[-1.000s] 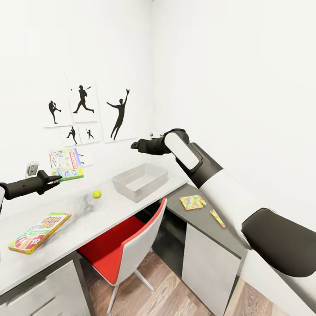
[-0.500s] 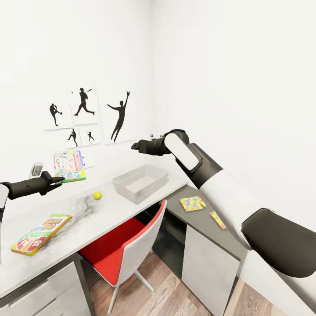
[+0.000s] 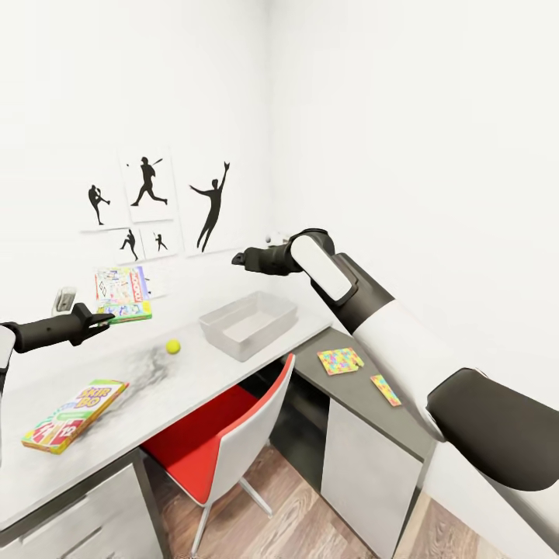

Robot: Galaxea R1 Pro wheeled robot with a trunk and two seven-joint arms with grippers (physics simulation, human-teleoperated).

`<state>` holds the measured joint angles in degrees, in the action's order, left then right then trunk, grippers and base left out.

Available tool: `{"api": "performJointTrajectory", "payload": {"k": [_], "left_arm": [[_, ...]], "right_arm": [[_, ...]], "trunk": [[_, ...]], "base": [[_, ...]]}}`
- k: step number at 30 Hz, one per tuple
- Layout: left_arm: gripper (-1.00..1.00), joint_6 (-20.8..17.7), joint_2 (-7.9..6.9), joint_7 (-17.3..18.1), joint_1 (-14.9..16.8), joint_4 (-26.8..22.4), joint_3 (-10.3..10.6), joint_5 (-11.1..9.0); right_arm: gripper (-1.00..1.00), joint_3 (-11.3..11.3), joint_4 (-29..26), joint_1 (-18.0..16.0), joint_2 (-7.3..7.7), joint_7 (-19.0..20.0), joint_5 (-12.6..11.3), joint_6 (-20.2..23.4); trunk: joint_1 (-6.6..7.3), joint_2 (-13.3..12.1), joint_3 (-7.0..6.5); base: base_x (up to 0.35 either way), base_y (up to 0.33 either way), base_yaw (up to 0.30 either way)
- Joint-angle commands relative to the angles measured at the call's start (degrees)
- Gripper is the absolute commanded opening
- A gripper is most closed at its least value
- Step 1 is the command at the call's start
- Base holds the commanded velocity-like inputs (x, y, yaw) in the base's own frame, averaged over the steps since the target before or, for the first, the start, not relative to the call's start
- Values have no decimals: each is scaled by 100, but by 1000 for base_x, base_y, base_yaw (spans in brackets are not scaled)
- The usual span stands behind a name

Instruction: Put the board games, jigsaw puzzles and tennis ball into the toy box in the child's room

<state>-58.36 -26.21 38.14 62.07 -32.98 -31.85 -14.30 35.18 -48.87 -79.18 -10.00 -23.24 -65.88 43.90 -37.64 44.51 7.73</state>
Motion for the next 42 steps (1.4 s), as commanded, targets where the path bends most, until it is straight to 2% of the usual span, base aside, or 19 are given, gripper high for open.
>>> {"api": "performJointTrajectory", "payload": {"k": [1, 10, 18, 23, 33, 38, 42], "left_arm": [[-100, -23, 2, 40, 8, 2, -23, 33], [-100, -32, 2, 50, 10, 2, -23, 27], [-100, -44, 9, 61, 11, 2, -23, 24], [-100, -51, 10, 72, 8, 2, -16, 24], [-100, -61, 15, 87, 11, 2, -14, 22], [-100, -59, 25, 88, 10, 2, -14, 22], [-100, -55, 89, 88, 8, 2, -14, 23]], "right_arm": [[100, 5, -1, -8, 0, -57, -55, 2], [100, -10, 16, -9, 0, -58, -53, 34], [100, -25, 19, -42, 0, -101, -48, 397], [100, -28, 154, -184, 0, -217, -54, 602], [100, -36, 244, -248, 0, -245, -56, 725], [100, -143, 246, -310, 0, -250, -56, 823], [100, -207, 246, -323, 0, -251, -56, 843]], "trunk": [[21, -33, 1], [219, -394, -77], [395, -715, -145], [504, -916, -188], [724, -1317, -273], [834, -1517, -316], [922, -1678, -350]], "base": [[0, 0, 0], [0, 0, 0], [0, 0, 0], [0, 0, 0], [0, 0, 0], [0, 0, 0], [0, 0, 0]]}}
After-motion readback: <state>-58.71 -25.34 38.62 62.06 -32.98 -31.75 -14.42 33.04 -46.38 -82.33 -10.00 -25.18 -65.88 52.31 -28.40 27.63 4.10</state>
